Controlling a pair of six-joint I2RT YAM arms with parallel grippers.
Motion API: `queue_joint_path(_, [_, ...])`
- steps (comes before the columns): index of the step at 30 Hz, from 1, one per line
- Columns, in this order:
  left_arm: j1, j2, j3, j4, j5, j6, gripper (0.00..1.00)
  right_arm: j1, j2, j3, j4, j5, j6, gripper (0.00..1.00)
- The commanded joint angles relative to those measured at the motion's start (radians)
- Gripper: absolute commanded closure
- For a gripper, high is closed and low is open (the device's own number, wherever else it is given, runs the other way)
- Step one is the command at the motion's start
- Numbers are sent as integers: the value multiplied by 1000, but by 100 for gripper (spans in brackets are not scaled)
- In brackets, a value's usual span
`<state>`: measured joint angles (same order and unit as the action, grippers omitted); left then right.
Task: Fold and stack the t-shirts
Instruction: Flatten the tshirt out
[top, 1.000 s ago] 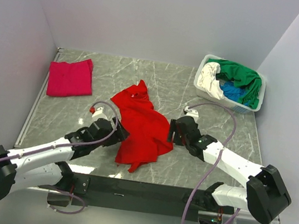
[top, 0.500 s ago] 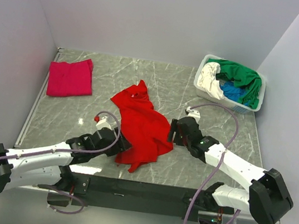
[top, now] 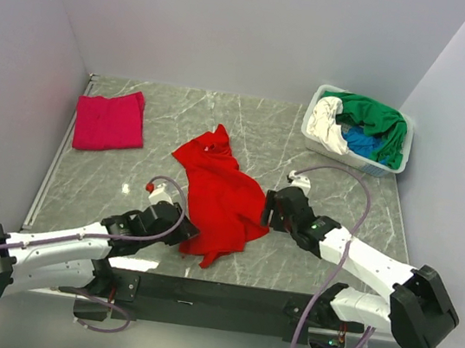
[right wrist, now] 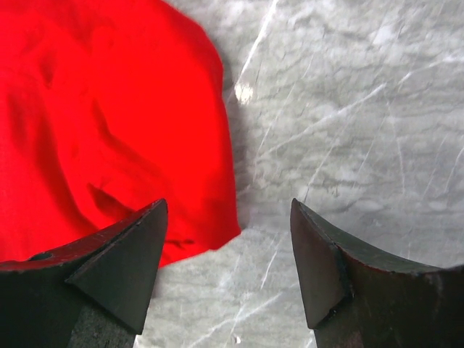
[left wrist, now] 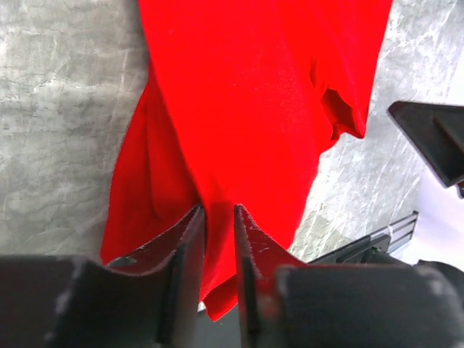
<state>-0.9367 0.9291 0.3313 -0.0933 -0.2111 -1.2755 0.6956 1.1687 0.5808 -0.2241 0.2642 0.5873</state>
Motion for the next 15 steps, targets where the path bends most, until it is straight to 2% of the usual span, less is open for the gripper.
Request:
queue_joint_path(1, [-7,-22,40,-9,-19,-5,76,25,-37,-21,8,17,23,25])
queue_joint_path(6, [-7,-62,49,-8,-10,-5,99,54,-63,-41,-14,18,46,26])
queue_joint_path(11, [-7,-108,71,-28,-33,-7,99,116,-112,-73,-32,4,88,27])
queue_joint_path(15, [-5,-133,153,-20,-106,47,100,202,-162,-102,-32,1,141,28])
